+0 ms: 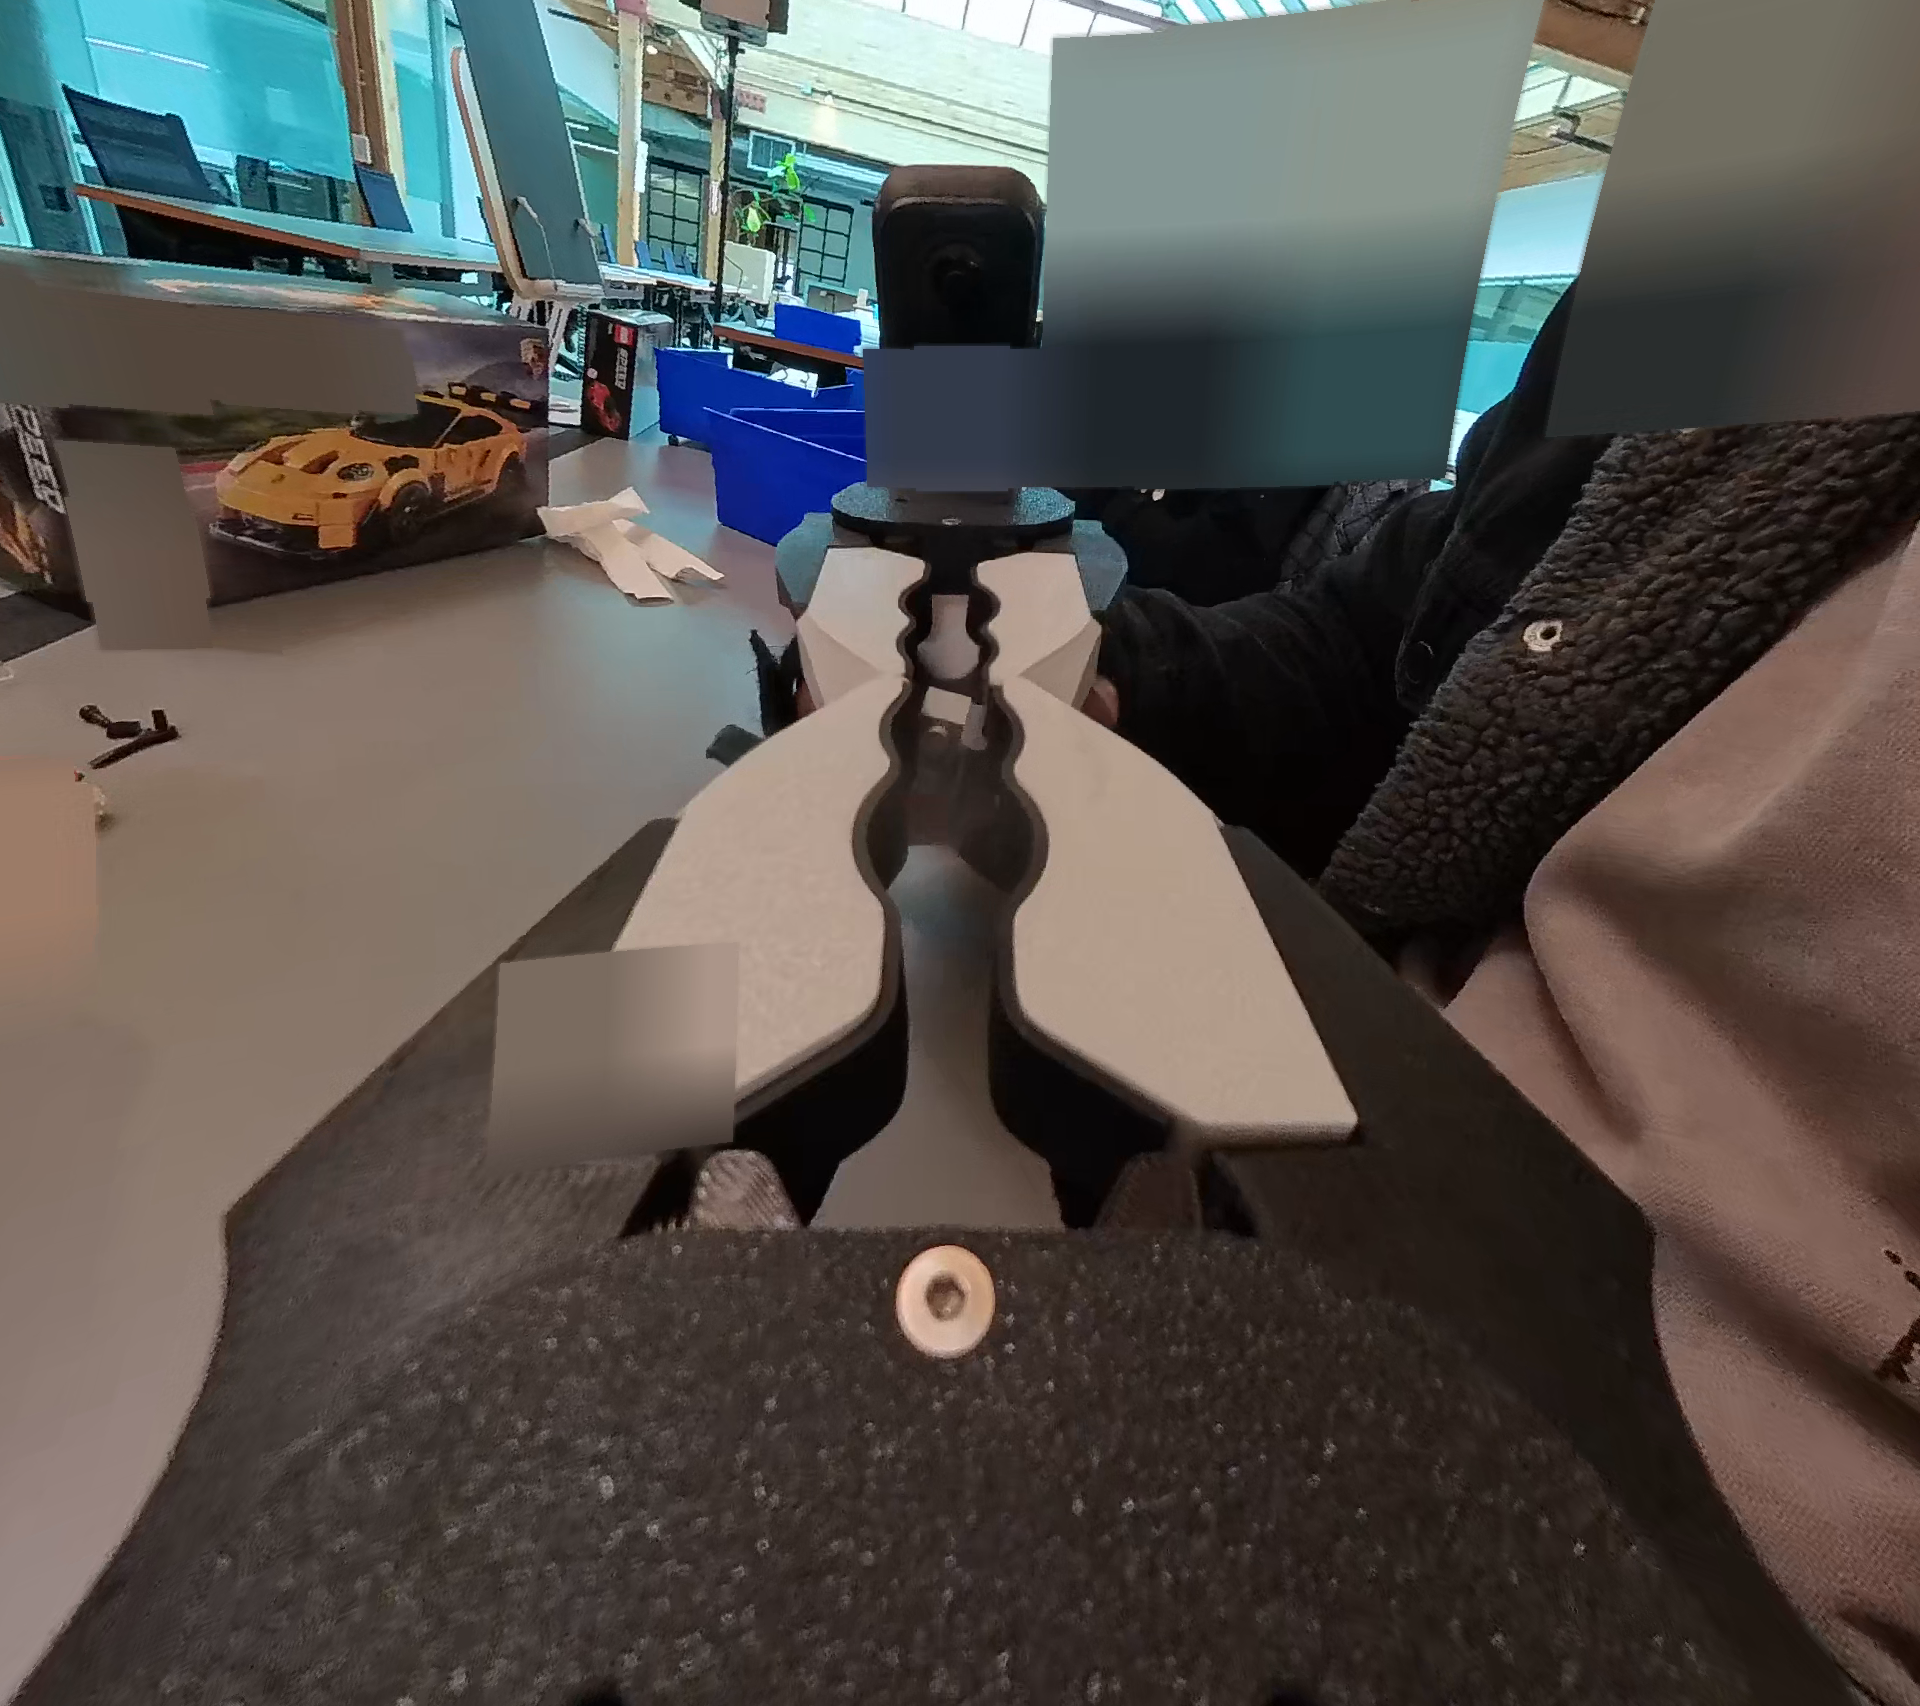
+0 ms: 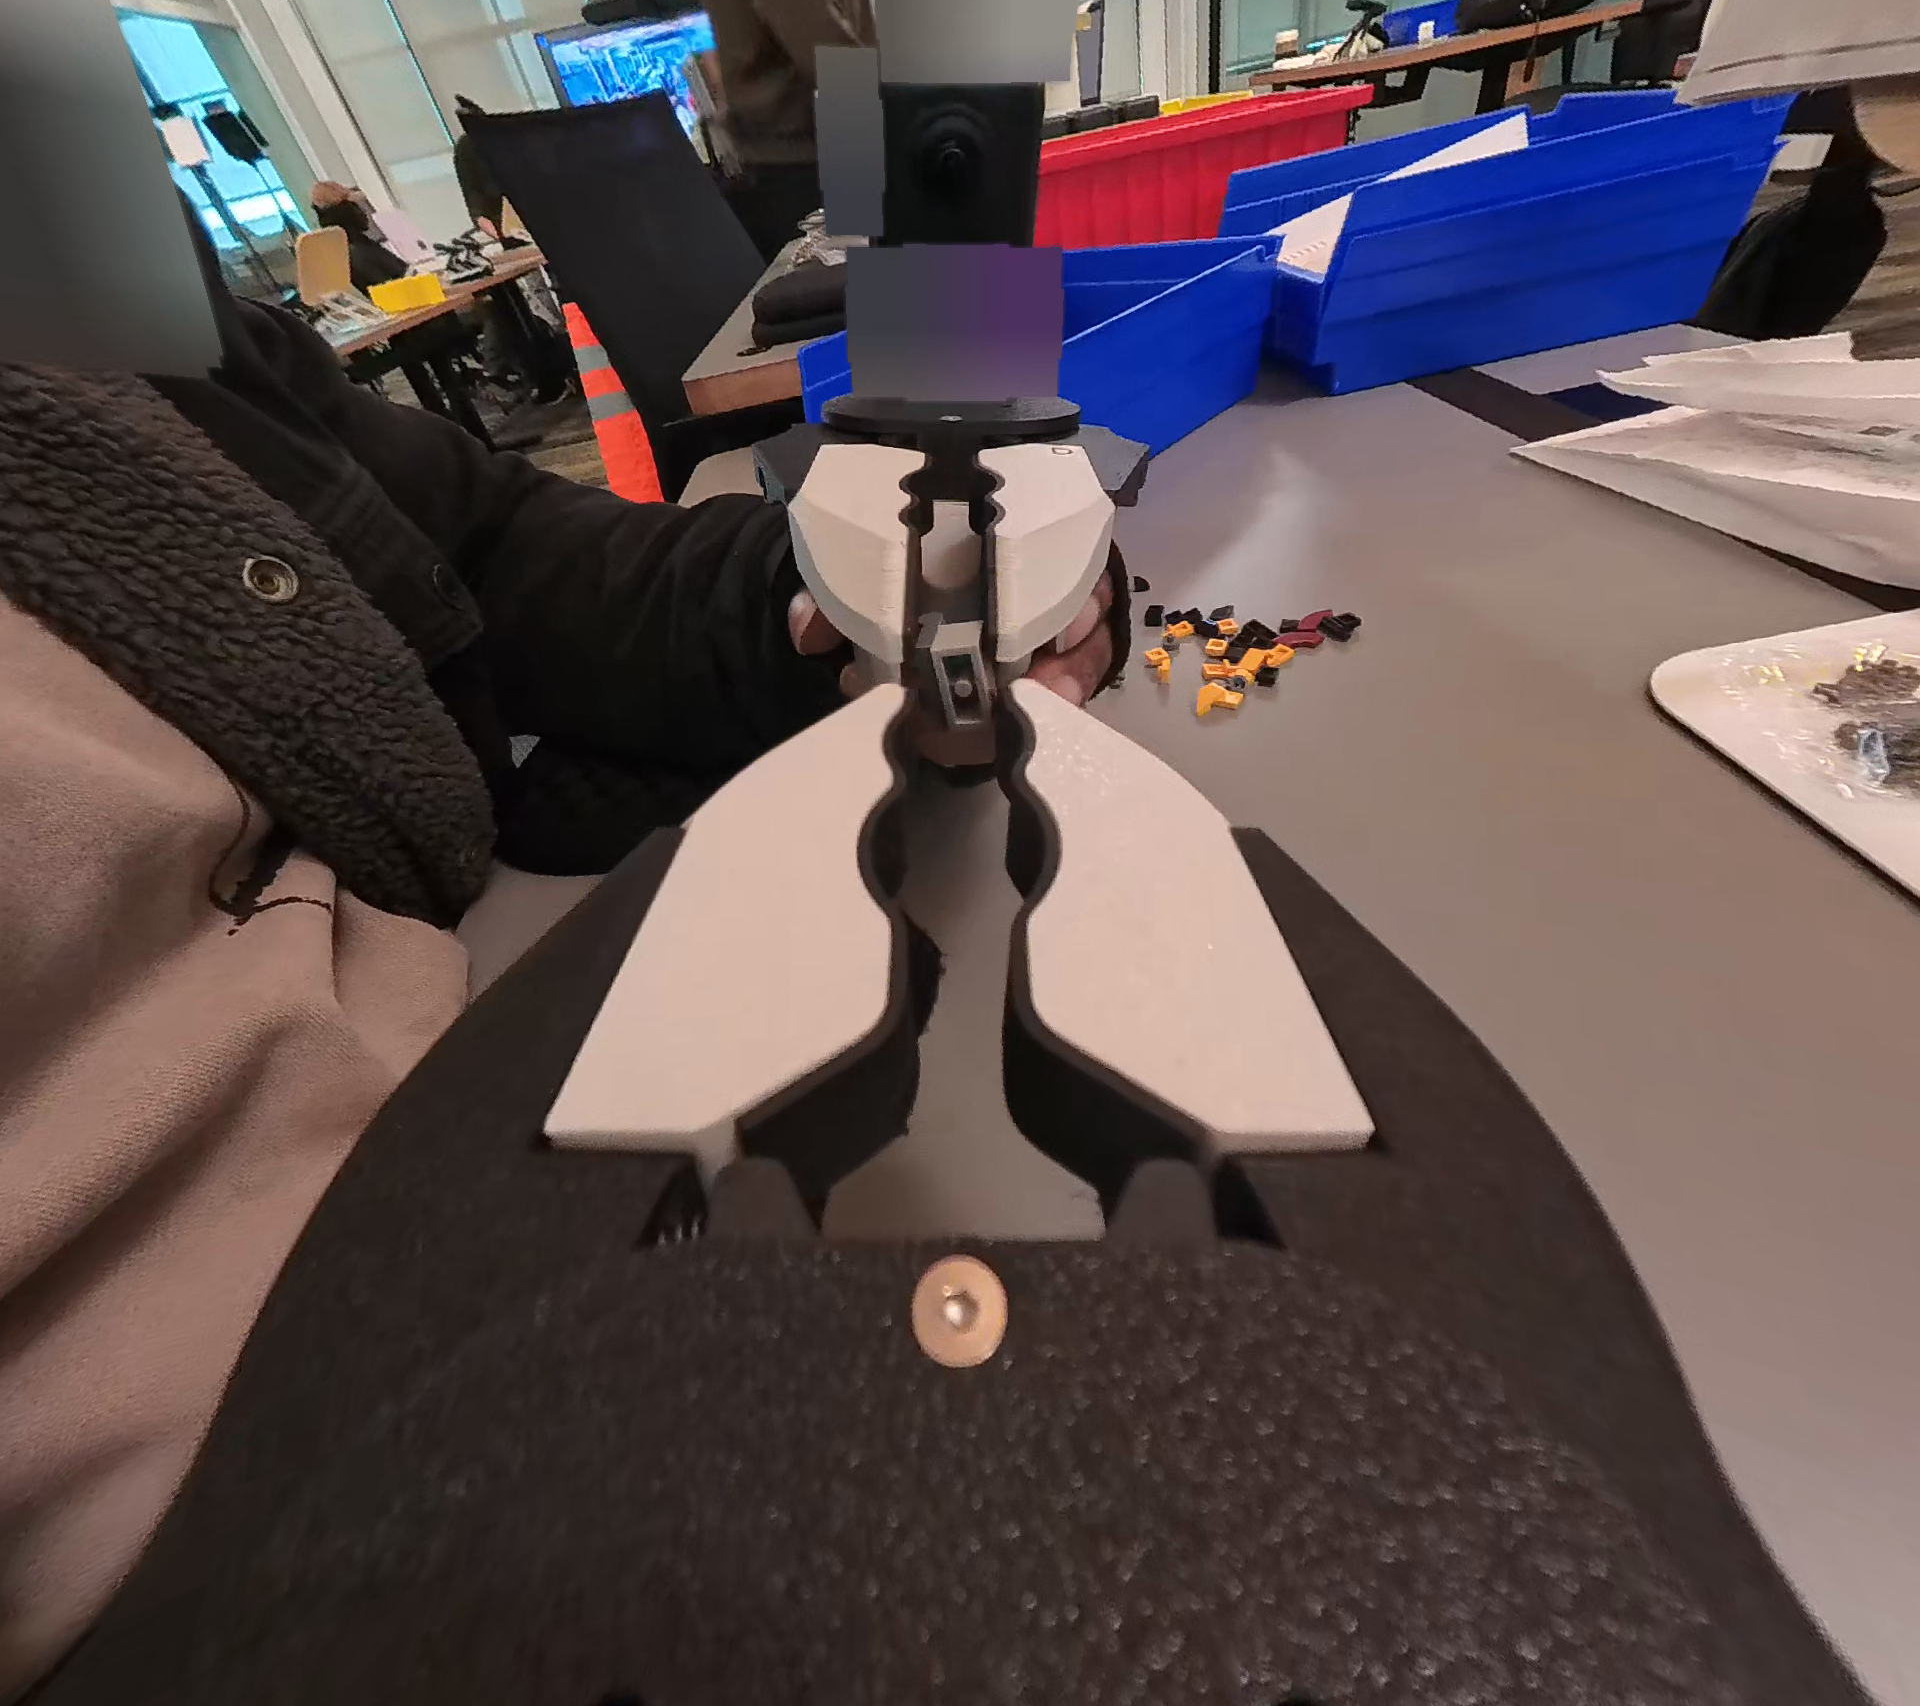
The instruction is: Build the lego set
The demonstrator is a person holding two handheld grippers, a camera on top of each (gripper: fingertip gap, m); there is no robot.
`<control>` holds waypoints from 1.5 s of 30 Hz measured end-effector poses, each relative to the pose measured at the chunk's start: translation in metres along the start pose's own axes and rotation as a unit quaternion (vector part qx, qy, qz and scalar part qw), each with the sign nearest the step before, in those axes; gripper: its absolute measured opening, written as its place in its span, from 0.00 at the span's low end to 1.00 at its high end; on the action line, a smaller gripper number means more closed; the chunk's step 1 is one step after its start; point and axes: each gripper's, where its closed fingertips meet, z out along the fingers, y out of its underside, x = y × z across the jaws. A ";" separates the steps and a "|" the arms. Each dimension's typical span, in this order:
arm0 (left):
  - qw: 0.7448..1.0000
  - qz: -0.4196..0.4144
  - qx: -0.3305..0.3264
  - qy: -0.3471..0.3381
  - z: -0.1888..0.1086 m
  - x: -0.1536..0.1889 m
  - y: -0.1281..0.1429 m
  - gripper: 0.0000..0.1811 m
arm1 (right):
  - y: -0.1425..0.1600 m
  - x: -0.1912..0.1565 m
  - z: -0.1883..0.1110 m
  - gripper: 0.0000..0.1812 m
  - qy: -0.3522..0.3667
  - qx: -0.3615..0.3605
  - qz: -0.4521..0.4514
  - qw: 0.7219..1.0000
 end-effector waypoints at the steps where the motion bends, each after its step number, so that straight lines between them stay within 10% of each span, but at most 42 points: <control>1: 1.000 0.000 0.000 0.002 0.000 0.001 0.000 0.06 | 0.000 0.000 0.000 0.07 0.000 0.001 -0.003 1.000; 10: 0.995 0.081 0.056 -0.005 -0.004 0.010 -0.022 0.23 | -0.023 -0.010 -0.009 0.07 -0.125 0.090 0.215 0.964; 21: 0.945 0.310 -0.038 -0.098 0.005 0.011 -0.009 0.10 | -0.023 -0.022 -0.006 0.07 -0.236 0.104 0.389 0.884; 29: 0.943 0.300 -0.038 -0.139 -0.006 0.000 -0.021 0.10 | -0.034 -0.008 -0.019 0.11 -0.174 0.124 0.294 0.932; 33: 0.963 0.186 -0.029 -0.192 -0.037 -0.031 -0.029 0.09 | -0.016 0.043 -0.041 0.10 0.031 0.037 0.149 0.988; 37: 0.962 0.100 -0.016 -0.255 -0.074 -0.060 -0.027 0.09 | 0.018 0.081 -0.049 0.10 0.129 -0.141 0.021 0.981; 45: 0.961 0.052 -0.014 -0.273 -0.086 -0.077 -0.015 0.09 | 0.084 0.082 -0.019 0.30 -0.032 -0.398 0.004 0.917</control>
